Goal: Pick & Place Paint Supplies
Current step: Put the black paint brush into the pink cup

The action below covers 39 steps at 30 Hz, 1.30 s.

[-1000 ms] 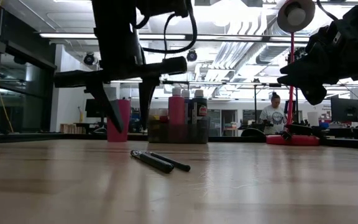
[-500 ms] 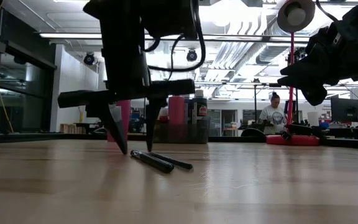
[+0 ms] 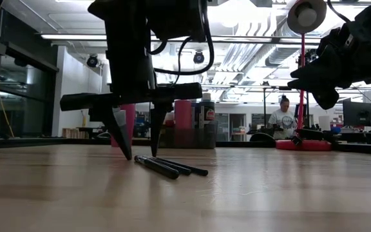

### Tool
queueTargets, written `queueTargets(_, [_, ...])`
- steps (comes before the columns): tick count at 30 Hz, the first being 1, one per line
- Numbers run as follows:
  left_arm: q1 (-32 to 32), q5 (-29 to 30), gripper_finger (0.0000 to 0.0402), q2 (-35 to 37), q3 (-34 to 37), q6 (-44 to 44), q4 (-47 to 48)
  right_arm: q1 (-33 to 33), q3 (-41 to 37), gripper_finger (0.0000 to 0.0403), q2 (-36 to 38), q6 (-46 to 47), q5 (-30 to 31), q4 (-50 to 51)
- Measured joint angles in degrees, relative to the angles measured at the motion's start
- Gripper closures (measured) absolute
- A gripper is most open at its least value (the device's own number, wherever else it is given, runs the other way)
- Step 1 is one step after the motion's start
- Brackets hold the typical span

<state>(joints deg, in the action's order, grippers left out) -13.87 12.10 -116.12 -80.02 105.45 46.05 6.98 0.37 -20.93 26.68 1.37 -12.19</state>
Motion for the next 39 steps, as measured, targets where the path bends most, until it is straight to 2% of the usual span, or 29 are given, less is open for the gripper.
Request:
queueTargets(4, [0.0,-0.46,0.0265,-0.03,0.06,0.02,0.29,-0.01,0.01,0.028,0.0,0.0,0.0,0.0])
queueTargets(11, [0.0,-0.67,0.0341,-0.12,0.15,0.0,1.01,-0.02,-0.01,0.028,0.0,0.0,0.0,0.0])
queueTargets(15, [0.0,-0.67,0.0366,-0.12,0.17,0.0,1.08,0.0,-0.01,0.028,0.0,0.0,0.0,0.0])
queueTargets(22, [0.0,-0.67,0.0382,-0.12,0.19,-0.09,1.34,0.0,-0.01,0.028,0.0,0.0,0.0,0.0])
queueTargets(39, [0.38,-1.18,0.0383,-0.23,0.1,-0.26,4.92,-0.02,0.01,0.028,0.0,0.0,0.0,0.0])
